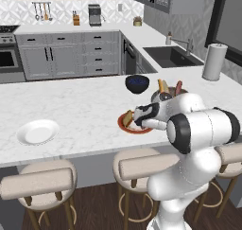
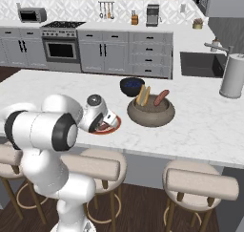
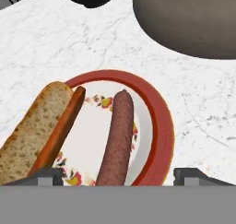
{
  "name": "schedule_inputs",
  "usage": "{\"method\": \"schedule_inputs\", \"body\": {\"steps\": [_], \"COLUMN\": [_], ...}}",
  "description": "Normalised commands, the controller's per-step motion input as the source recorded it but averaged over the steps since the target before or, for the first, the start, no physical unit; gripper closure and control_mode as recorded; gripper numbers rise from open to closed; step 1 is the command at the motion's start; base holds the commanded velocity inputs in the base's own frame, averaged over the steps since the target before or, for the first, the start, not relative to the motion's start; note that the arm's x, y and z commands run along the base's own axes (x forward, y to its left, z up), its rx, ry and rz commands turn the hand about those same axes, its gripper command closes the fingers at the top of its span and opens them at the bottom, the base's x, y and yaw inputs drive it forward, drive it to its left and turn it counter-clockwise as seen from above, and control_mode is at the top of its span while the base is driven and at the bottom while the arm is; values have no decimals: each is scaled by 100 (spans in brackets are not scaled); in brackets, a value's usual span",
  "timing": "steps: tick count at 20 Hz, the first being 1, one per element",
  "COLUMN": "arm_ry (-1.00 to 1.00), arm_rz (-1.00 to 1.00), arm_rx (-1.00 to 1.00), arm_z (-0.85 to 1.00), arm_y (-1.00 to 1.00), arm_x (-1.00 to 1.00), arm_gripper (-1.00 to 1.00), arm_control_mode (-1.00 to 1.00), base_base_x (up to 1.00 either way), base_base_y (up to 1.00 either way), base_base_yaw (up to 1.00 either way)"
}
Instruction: Place one bun and one sausage from the bowl on each plate.
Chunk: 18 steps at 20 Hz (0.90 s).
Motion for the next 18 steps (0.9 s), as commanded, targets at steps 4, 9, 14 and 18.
{"method": "schedule_inputs", "body": {"steps": [4, 9, 14, 18], "arm_ry": [0, 6, 12, 9], "arm_rz": [0, 0, 0, 0], "arm_rx": [0, 0, 0, 0], "arm_z": [100, 100, 99, 57], "arm_y": [0, -11, -65, -98], "arm_x": [-33, 7, 21, 49], "arm_gripper": [-100, -100, -100, -100], "arm_control_mode": [-100, -100, -100, -100], "base_base_x": [0, 0, 0, 0], "base_base_y": [0, 0, 0, 0], "base_base_yaw": [0, 0, 0, 0]}}
